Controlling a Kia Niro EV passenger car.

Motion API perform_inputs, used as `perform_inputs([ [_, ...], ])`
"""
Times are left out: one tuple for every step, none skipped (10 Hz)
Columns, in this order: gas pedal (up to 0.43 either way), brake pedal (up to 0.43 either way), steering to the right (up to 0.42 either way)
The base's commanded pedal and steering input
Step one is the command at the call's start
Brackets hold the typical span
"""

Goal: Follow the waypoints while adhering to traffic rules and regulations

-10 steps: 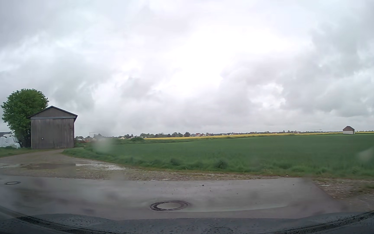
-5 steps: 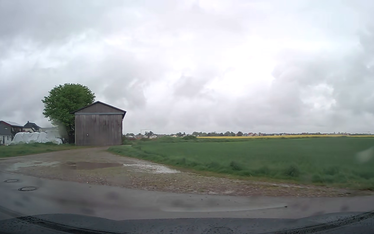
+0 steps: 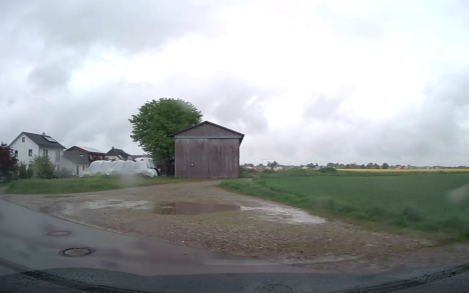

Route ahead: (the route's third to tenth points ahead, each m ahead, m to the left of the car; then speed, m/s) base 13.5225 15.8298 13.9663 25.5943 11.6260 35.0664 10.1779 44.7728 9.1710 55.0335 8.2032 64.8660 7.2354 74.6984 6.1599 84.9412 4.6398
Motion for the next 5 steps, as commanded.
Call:
perform_inputs([
  [0.15, 0.0, -0.532],
  [0.15, 0.0, -0.524],
  [0.15, 0.0, -0.518],
  [0.15, 0.0, -0.512],
  [0.15, 0.0, -0.506],
])
